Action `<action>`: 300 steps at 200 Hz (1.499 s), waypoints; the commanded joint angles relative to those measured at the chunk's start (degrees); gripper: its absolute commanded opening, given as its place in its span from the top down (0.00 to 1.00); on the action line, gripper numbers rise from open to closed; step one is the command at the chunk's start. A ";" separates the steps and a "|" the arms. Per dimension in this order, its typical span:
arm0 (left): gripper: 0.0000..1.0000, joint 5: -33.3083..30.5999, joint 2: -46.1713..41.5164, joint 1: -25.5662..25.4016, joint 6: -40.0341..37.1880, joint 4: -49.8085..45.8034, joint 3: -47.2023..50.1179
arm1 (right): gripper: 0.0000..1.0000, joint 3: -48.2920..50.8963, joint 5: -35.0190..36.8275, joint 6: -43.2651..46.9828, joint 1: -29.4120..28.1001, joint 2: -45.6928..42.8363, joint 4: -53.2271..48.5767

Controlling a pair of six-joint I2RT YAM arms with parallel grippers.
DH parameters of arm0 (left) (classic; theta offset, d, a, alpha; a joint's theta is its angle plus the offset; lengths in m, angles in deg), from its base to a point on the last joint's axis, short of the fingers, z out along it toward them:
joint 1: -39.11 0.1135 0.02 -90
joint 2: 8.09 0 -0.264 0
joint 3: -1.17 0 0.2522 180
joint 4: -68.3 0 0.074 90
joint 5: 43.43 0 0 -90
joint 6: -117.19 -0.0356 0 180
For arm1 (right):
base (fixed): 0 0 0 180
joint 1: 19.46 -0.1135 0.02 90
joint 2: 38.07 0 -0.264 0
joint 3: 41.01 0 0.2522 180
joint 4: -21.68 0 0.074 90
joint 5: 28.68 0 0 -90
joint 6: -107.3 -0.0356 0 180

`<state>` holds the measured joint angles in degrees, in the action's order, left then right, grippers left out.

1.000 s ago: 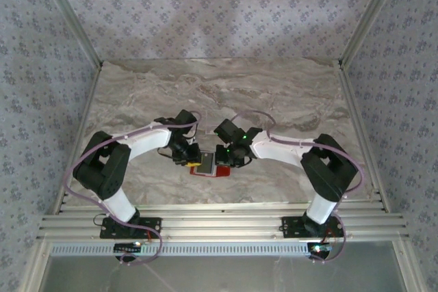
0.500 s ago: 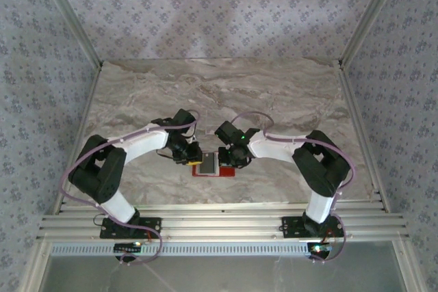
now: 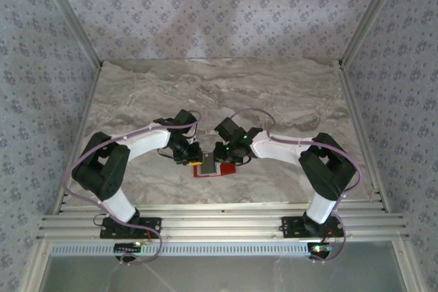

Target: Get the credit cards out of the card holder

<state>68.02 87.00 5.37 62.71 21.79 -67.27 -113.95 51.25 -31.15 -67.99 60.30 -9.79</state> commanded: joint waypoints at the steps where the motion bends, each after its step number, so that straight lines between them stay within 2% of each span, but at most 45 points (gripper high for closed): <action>1: 0.83 0.69 1.44 0.12 -0.49 -0.18 -0.47 | 0.77 -0.15 -2.04 -1.08 -0.29 0.80 2.15; 31: 0.84 -1.21 2.12 0.15 -1.32 -1.49 -0.34 | 0.77 0.09 -2.41 -0.88 -0.06 2.15 3.00; 96: 0.85 -1.05 3.82 0.15 -1.95 -1.90 -0.50 | 0.77 1.08 -3.20 -0.95 0.21 4.45 5.07; 163: 0.86 -1.07 4.01 0.16 -1.87 -2.04 -0.25 | 0.85 1.73 -1.03 -1.13 0.25 3.87 4.28; 300: 0.86 -1.47 3.61 0.20 -2.32 -2.96 -0.52 | 0.92 2.22 4.57 -1.82 0.25 2.14 -0.30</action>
<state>68.24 88.90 5.37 61.47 21.59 -67.55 -112.75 51.93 -32.42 -67.92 63.80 -5.55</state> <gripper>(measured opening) 0.139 0.083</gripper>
